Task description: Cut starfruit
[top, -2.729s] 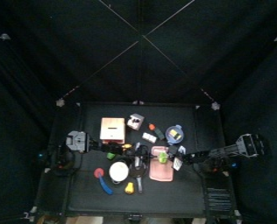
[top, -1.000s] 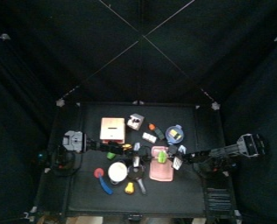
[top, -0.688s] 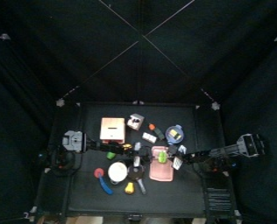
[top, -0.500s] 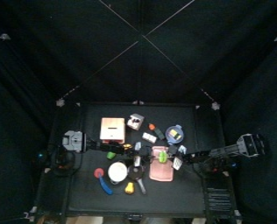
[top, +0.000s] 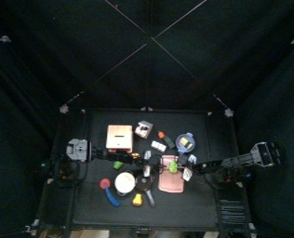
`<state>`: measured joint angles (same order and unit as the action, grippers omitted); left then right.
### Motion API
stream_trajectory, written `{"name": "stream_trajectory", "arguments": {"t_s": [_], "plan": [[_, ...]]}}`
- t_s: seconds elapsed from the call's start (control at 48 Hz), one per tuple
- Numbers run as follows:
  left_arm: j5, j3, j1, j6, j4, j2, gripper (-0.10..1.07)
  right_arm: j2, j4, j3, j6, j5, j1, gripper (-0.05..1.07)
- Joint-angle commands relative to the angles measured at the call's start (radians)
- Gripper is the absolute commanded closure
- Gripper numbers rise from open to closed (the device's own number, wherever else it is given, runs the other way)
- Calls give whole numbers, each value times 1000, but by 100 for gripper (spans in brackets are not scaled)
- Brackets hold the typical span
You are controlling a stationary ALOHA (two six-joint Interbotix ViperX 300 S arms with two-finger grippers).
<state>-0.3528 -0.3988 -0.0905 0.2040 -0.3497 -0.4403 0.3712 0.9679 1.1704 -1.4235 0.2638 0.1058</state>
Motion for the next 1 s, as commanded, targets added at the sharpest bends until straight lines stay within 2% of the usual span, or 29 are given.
{"name": "stream_trajectory", "arguments": {"t_s": [0.0, 0.708, 0.979], "plan": [[0, 26, -3, 2, -2, 14, 53, 0, -5, -17, 2, -2, 0, 38], [64, 51, -2, 2, -3, 5, 53, -8, -6, -21, 2, 5, -5, 45], [64, 55, -2, 2, -3, 5, 53, -8, -6, -23, 2, 5, -5, 56]]}}
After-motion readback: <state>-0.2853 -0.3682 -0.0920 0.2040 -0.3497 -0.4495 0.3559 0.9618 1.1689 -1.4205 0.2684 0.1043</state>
